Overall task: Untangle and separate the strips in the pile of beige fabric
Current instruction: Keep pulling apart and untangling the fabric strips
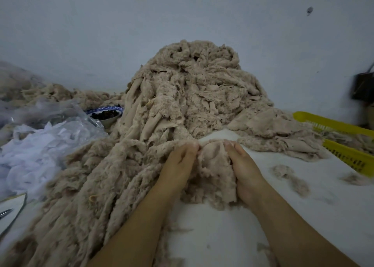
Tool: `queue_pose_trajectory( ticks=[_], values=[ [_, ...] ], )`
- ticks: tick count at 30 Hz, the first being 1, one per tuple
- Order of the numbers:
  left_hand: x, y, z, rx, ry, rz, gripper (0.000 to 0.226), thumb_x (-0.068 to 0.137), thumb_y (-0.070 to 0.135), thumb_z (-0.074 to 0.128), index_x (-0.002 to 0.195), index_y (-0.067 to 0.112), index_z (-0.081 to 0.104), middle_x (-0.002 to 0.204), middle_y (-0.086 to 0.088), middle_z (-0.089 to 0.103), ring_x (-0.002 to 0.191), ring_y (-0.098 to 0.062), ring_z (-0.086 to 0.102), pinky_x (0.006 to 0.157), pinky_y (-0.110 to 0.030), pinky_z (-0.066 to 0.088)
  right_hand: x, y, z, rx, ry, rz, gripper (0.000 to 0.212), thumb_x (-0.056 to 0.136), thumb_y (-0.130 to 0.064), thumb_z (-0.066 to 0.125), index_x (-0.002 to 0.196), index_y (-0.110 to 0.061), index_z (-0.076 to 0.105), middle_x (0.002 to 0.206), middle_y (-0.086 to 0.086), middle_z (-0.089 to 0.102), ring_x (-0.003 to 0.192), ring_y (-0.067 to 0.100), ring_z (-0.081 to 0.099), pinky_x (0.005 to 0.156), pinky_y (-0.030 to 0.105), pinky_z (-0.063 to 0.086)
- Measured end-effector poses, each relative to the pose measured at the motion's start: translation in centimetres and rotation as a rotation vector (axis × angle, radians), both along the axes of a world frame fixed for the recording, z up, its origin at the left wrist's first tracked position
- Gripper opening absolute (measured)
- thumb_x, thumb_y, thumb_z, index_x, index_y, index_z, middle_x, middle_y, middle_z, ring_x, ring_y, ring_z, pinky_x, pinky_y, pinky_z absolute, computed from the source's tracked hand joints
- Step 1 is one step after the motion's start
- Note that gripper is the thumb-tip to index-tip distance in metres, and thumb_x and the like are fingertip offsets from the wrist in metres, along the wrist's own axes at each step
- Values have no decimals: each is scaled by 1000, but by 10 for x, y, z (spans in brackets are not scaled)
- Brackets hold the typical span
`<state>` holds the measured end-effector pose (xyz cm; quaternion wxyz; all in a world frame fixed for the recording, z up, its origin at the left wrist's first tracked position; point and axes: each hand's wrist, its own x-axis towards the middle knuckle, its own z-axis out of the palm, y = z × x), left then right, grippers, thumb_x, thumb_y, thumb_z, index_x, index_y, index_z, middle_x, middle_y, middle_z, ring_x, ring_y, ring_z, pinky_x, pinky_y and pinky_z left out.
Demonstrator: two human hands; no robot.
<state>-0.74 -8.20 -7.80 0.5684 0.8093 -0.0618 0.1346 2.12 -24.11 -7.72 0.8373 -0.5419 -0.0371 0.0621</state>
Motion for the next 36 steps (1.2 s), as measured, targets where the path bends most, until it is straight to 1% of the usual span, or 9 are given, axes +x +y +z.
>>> queue_pose_trajectory(
  ticks=[5,11,14,17,19,22,28,32,36],
  values=[
    [11,0,-12,289,16,41,21,97,37,57,92,20,68,88,-2,70,81,-14,65,73,-32,52,2,0,4,173,49,-2,25,105,-26,46,110,-8,63,106,17,74,95,28,73,76,39,60],
    [13,5,-5,-204,97,249,20,102,28,50,104,18,67,100,-8,72,90,-23,69,77,-35,59,3,-9,9,295,71,-62,20,105,-27,46,98,-16,60,83,3,75,71,11,71,63,25,57],
    [9,5,0,-363,112,229,22,100,30,54,99,14,68,96,-9,73,84,-24,70,71,-35,58,5,-11,3,-132,-51,-182,5,100,-27,57,101,-24,60,100,-3,66,86,7,64,77,25,51],
    [7,2,-1,-286,53,175,25,98,30,57,97,7,66,82,-10,68,72,-17,61,65,-28,48,-5,-1,6,-532,-297,-182,26,88,-63,53,102,-42,56,116,-24,50,101,-11,51,75,8,40],
    [8,1,-3,-209,21,168,26,96,28,58,93,2,62,74,-12,61,62,-11,52,57,-22,42,-11,11,7,-678,-403,-116,46,74,-80,46,91,-37,53,107,-21,46,95,-8,50,70,8,38],
    [9,2,-6,-145,16,156,29,95,29,59,75,9,52,57,6,48,51,-7,40,48,-18,35,-9,19,0,-822,-367,-111,43,89,-63,54,91,-20,55,94,-6,56,83,10,57,65,19,45],
    [11,2,-9,230,31,133,34,103,34,46,70,29,48,66,12,53,61,-1,48,49,-13,33,4,-6,6,7,40,-215,36,103,-37,50,127,-13,60,107,8,75,97,22,73,80,38,59],
    [4,-3,-6,266,166,-17,41,97,63,36,83,40,66,69,25,57,73,8,53,58,-6,31,7,-9,6,71,108,-128,54,98,-37,58,145,-14,47,125,15,68,108,31,68,91,47,56],
    [-4,-4,2,-83,245,-121,28,78,85,37,86,72,61,82,43,64,82,21,59,75,-6,39,-8,-1,7,35,73,121,36,83,-36,69,111,-13,75,116,21,70,107,34,69,94,47,54]
  ],
)
